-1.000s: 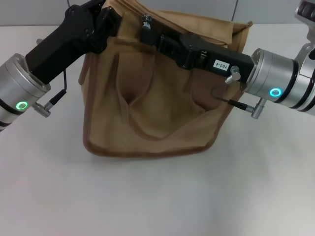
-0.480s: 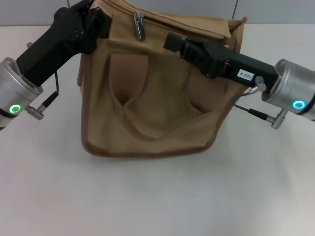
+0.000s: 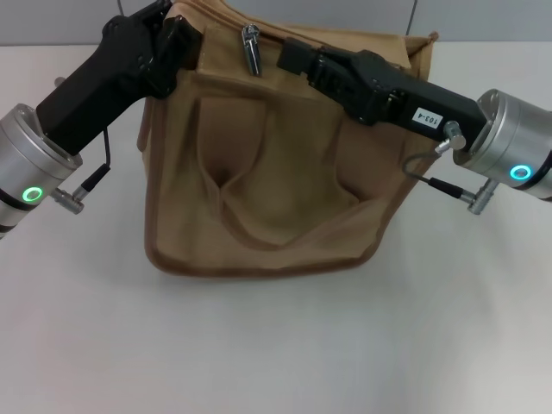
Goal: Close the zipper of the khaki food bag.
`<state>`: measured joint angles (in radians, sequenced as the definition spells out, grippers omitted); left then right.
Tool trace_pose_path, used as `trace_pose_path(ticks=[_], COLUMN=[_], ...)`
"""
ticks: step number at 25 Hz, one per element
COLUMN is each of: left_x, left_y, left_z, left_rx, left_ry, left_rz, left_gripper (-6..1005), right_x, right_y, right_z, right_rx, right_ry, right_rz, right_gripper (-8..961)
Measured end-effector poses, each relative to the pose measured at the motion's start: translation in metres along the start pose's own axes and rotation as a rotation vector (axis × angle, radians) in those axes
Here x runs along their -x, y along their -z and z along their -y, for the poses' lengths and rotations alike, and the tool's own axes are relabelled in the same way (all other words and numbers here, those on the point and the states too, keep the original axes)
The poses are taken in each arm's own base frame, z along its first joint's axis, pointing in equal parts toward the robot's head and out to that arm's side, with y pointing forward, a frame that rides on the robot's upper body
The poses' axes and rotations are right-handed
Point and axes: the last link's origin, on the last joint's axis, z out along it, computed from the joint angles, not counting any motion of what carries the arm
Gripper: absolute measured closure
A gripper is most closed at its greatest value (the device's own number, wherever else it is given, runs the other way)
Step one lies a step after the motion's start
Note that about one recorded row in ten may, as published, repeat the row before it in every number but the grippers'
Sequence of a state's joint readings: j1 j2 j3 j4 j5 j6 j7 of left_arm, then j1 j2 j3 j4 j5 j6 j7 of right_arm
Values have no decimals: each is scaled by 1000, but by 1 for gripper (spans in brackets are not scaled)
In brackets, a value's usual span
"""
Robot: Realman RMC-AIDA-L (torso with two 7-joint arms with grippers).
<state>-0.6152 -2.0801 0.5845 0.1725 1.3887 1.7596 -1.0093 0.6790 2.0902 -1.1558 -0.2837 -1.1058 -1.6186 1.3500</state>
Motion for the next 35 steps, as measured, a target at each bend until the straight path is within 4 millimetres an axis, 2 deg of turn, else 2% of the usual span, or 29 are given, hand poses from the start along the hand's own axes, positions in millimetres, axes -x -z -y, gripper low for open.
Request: trace_pose_path(ticks=[2,9,15,23,29,35], left_x=[0,-1,-1,0,0,0], left_y=[0,-2,-6,-9,-9,-9], left_z=[0,0,0,-1,0,-1], left_rx=[1,6,17,23,17,20], left_ry=[0,0,0,10,10,10], left_rz=[-2,-4,-4,-6,-6,-3], left_gripper=[978,977,978,977,978,977], right_x=[0,-1,-2,-2,2,1], right_y=[-2,-7,-17,-28,-17,-17], right_z=[-1,1,5,0,4,4], right_rx=[9,3,1,50,-1,-3], right_ry=[2,-1,8,16,-8,-9], right_rz=[-4,-14,-56,-88,-7,-8], right_gripper=[955,800,563,562,580,615])
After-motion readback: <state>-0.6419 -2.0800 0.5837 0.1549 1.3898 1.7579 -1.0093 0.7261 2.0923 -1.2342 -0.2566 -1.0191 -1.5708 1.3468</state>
